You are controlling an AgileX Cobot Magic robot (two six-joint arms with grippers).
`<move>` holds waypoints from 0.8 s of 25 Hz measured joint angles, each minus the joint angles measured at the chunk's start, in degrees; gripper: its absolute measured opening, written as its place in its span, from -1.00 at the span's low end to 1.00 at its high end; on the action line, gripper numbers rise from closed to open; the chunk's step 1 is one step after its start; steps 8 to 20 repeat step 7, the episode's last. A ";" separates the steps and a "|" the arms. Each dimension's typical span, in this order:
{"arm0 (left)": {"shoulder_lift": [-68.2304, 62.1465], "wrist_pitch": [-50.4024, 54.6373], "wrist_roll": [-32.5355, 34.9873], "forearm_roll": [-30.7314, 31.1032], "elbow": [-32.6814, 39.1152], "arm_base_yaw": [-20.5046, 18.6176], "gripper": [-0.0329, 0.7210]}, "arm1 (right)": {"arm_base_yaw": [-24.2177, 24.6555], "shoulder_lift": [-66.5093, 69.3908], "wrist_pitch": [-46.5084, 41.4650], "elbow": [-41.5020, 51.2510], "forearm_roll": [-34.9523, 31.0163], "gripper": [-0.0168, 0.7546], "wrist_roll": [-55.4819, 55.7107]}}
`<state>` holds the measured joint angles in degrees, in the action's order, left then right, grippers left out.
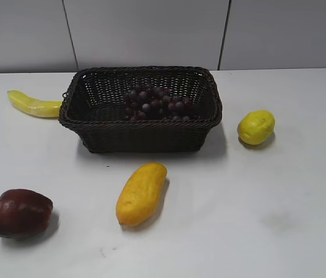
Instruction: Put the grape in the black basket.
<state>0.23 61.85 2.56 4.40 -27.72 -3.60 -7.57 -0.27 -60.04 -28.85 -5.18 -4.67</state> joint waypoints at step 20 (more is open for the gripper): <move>0.00 0.00 0.00 0.00 0.00 0.00 -0.31 | 0.00 0.00 0.00 0.00 0.00 0.58 0.00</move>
